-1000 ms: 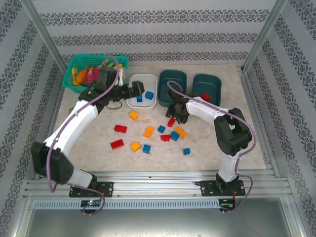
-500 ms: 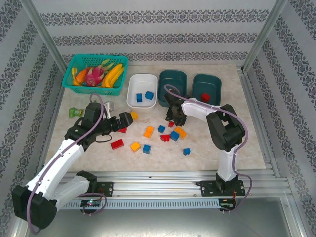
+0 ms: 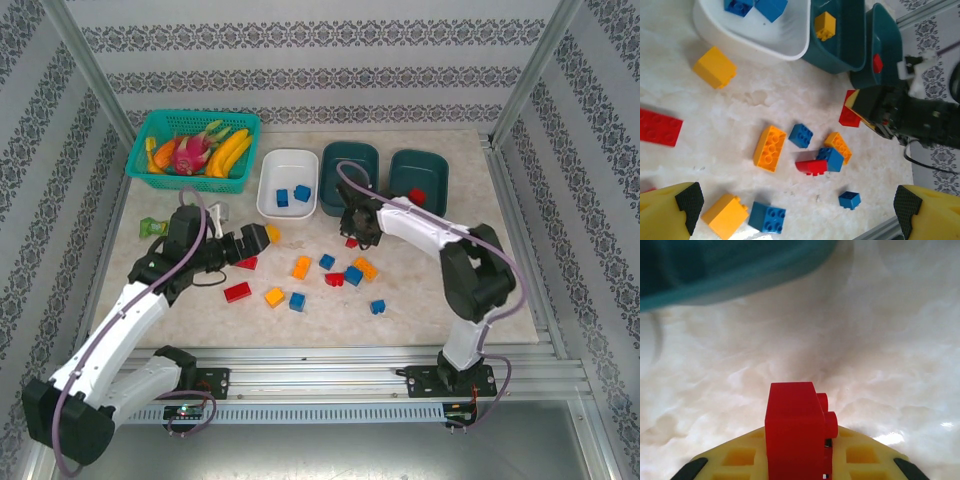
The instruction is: Sort the legos into containers by color
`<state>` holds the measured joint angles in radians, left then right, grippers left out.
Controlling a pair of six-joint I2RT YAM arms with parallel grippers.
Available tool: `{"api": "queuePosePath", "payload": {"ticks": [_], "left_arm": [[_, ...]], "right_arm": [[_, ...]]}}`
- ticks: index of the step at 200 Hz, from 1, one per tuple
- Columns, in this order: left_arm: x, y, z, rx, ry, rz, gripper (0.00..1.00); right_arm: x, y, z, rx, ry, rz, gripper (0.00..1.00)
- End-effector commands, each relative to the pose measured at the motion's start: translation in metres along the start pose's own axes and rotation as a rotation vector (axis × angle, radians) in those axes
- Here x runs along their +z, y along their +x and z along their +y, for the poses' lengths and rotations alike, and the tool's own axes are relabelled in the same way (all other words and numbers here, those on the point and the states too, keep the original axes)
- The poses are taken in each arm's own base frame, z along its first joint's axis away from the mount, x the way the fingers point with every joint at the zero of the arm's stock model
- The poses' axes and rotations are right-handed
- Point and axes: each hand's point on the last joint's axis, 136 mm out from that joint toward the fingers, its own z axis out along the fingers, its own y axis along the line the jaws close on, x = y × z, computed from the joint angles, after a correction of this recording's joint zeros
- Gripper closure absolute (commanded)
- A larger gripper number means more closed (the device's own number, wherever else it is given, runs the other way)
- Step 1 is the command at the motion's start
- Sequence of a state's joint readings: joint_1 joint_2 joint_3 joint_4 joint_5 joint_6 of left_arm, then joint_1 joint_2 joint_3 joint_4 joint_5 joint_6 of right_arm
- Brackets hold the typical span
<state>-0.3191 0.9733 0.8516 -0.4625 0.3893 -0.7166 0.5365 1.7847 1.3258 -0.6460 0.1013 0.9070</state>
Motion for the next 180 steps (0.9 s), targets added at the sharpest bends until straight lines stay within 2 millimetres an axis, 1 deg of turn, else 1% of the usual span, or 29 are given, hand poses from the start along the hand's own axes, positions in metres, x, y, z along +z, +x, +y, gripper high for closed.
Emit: {"api": "queuePosePath", "payload": {"ticks": [1, 17, 34, 48, 54, 66, 76, 97, 129, 145, 163, 180], "left_arm": [[0.000, -0.027, -0.034, 0.039, 0.071, -0.035, 0.00], [0.013, -0.034, -0.049, 0.067, 0.090, -0.023, 0.00], [0.032, -0.038, -0.067, 0.115, 0.105, 0.003, 0.00], [0.049, -0.041, -0.083, 0.145, 0.117, 0.023, 0.00], [0.055, -0.044, -0.089, 0.153, 0.121, 0.028, 0.00], [0.068, -0.049, -0.100, 0.161, 0.133, 0.030, 0.00], [0.079, -0.053, -0.108, 0.162, 0.144, 0.033, 0.00], [0.099, -0.060, -0.123, 0.169, 0.158, 0.039, 0.01], [0.126, -0.068, -0.137, 0.169, 0.160, 0.055, 0.00], [0.136, -0.070, -0.141, 0.171, 0.157, 0.063, 0.01], [0.143, -0.071, -0.144, 0.173, 0.153, 0.070, 0.01], [0.147, -0.069, -0.144, 0.173, 0.143, 0.079, 0.01]], "right_arm": [[-0.046, -0.034, -0.022, -0.027, 0.021, -0.111, 0.89], [-0.062, -0.056, -0.042, -0.013, 0.030, -0.145, 0.89], [-0.066, -0.081, -0.062, 0.018, 0.016, -0.160, 0.89], [-0.061, -0.103, -0.073, 0.031, -0.020, -0.149, 0.89], [-0.059, -0.112, -0.074, 0.018, -0.037, -0.140, 0.89], [-0.048, -0.126, -0.078, -0.026, -0.049, -0.106, 0.89], [-0.037, -0.134, -0.078, -0.074, -0.059, -0.072, 0.89], [-0.009, -0.142, -0.085, -0.124, -0.045, 0.004, 0.90], [0.021, -0.149, -0.087, -0.126, -0.065, 0.072, 0.88], [0.037, -0.147, -0.089, -0.122, -0.048, 0.119, 0.88], [0.053, -0.143, -0.096, -0.113, -0.016, 0.164, 0.87], [0.063, -0.142, -0.103, -0.100, 0.009, 0.181, 0.80]]}}
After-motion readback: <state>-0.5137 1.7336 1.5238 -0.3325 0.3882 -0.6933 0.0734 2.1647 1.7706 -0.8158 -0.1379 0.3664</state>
